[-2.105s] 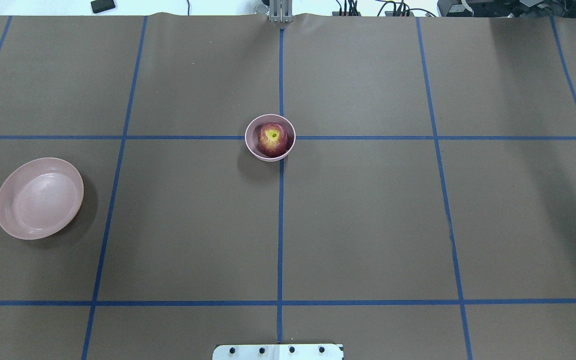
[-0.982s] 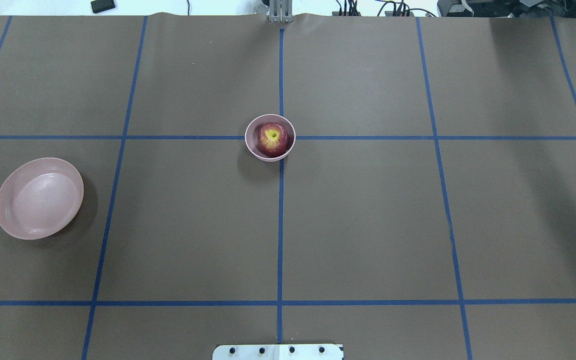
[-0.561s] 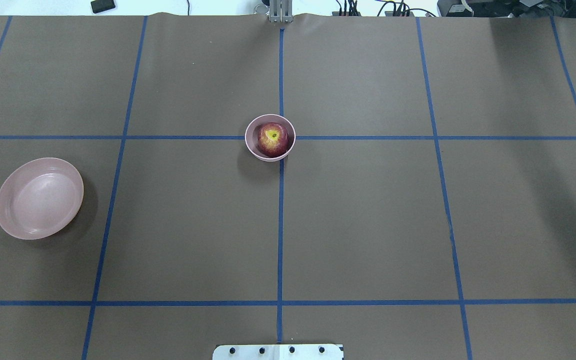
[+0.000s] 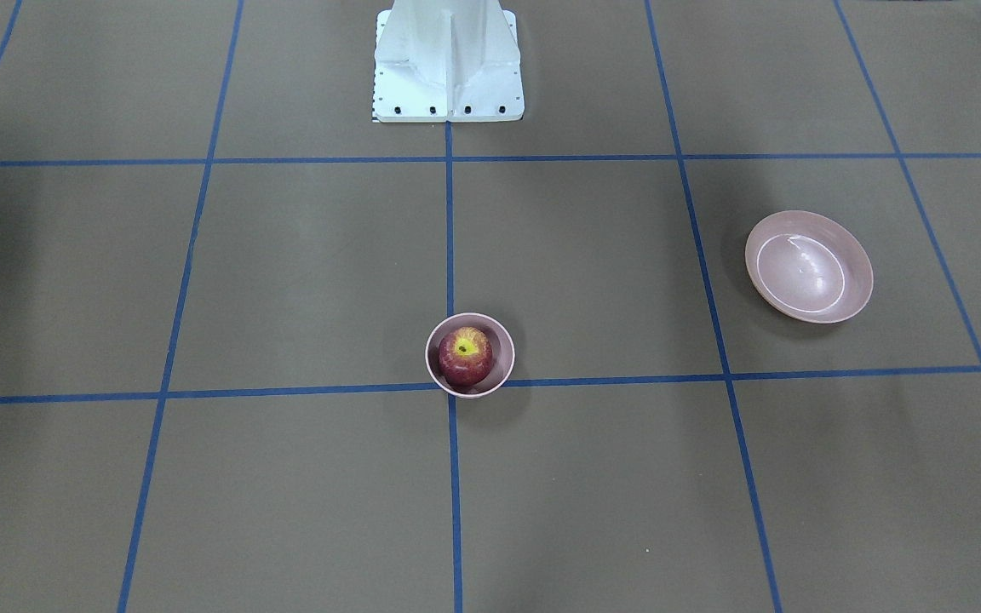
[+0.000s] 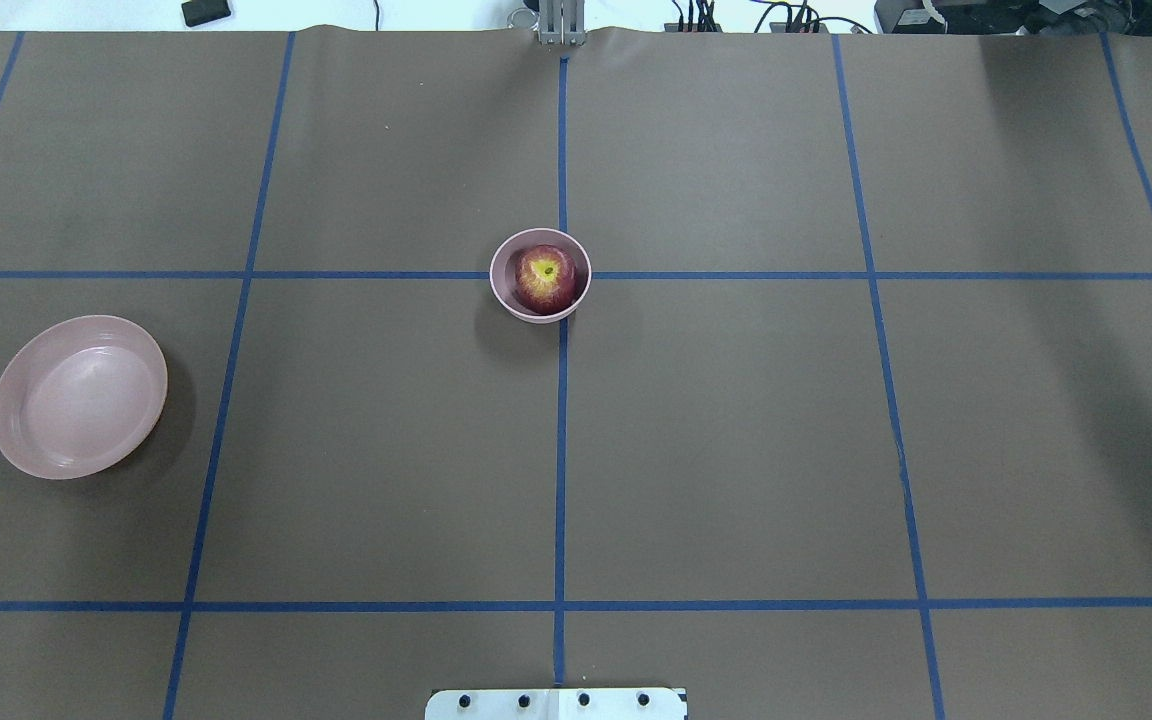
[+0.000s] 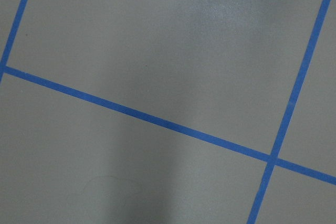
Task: Move apple from plate to bowl
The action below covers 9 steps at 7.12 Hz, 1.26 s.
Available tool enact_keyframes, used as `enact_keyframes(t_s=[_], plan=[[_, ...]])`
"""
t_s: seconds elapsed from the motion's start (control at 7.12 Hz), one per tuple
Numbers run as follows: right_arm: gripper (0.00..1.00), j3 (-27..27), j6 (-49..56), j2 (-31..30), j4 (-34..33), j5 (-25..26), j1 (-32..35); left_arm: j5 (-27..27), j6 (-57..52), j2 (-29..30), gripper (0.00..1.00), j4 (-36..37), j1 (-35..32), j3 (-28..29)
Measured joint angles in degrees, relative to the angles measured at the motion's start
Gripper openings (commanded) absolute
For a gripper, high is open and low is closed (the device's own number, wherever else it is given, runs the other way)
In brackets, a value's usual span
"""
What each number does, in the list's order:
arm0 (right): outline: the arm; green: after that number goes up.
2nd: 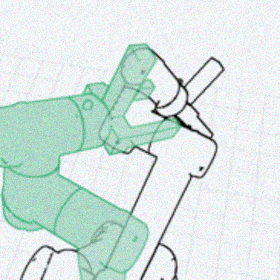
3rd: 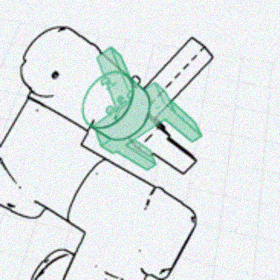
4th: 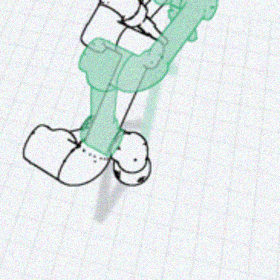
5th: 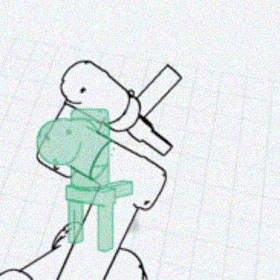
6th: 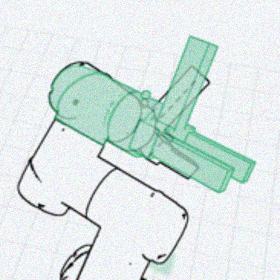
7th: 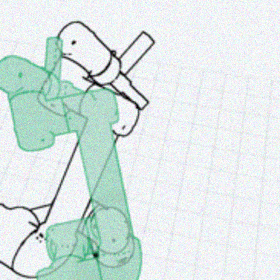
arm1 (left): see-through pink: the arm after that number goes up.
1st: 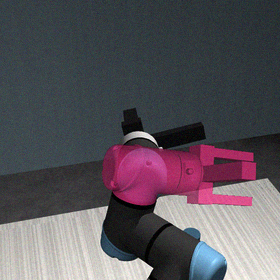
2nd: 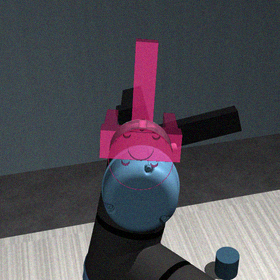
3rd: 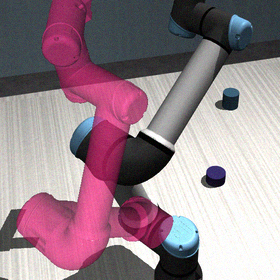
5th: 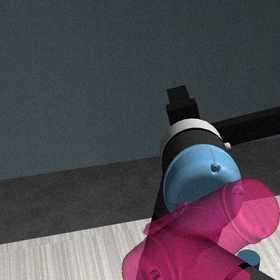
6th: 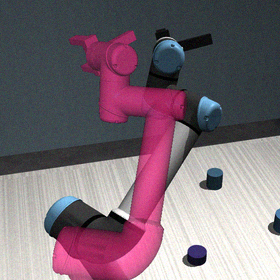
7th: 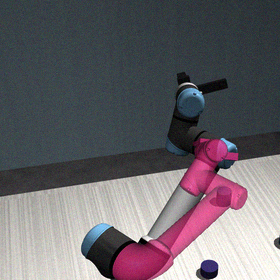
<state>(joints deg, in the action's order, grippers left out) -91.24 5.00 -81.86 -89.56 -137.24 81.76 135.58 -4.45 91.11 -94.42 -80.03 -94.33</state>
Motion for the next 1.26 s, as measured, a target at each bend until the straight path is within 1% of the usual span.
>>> enact_keyframes(t_s=[1.26], plan=[[1.00,0.6,-0.2,0.1,0.2,-0.5,0.0,-0.1,-0.1,0.3,0.98,-0.2,0.0,-0.8]])
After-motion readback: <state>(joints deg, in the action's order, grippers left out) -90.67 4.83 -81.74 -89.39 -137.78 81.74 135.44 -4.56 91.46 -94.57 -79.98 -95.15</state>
